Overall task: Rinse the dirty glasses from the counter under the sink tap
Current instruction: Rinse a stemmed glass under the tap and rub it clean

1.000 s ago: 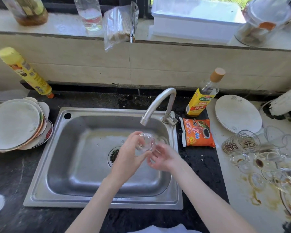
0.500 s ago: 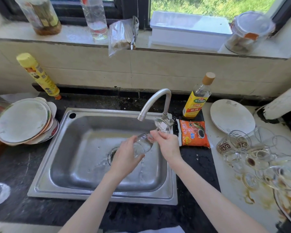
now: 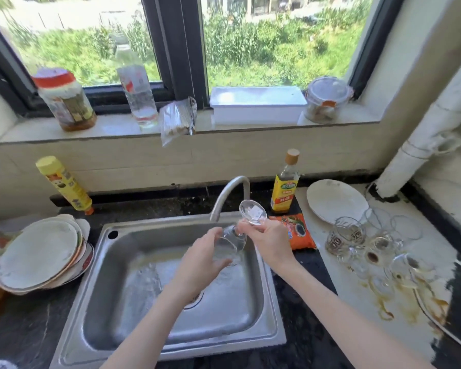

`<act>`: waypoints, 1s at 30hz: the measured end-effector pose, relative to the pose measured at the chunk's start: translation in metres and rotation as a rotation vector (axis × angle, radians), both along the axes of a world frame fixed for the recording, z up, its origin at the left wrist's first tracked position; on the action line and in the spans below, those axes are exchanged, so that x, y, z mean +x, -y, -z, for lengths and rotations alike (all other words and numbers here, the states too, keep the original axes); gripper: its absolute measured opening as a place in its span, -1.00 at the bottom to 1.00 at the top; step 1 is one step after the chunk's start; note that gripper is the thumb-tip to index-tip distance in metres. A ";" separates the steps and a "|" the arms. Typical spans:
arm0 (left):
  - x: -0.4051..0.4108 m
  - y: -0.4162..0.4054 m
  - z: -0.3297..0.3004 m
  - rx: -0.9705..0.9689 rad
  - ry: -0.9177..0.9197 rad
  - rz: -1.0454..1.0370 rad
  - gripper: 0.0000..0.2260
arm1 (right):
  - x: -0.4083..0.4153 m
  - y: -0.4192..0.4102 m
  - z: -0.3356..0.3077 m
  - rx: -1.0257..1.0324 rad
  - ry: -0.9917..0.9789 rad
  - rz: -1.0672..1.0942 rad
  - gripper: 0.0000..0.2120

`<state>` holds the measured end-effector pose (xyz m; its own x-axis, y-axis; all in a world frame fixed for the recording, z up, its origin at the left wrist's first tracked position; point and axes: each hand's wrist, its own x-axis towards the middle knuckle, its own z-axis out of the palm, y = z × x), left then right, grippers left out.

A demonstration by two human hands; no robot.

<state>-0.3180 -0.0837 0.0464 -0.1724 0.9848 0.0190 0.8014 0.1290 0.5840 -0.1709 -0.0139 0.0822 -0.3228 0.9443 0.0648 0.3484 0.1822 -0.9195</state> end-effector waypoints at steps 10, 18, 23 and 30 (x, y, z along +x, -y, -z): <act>0.010 0.050 0.001 0.157 -0.359 0.657 -0.51 | 0.100 0.126 -0.010 -0.012 0.023 0.407 -0.60; 0.113 0.102 -0.024 0.215 -0.347 0.961 -0.45 | 0.198 0.268 -0.017 -0.071 0.037 0.770 -0.87; 0.190 0.154 -0.026 0.192 -0.331 1.161 -0.47 | 0.248 0.360 -0.024 -0.121 0.079 0.892 -0.85; 0.317 0.254 -0.040 0.264 -0.255 1.400 -0.51 | 0.335 0.514 -0.049 -0.117 0.117 1.087 -0.86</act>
<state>-0.0011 -0.3381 0.0867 0.9474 0.3021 0.1054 0.2611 -0.9204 0.2909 0.1644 -0.5280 0.1312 0.6868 0.7266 -0.0200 0.3567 -0.3609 -0.8617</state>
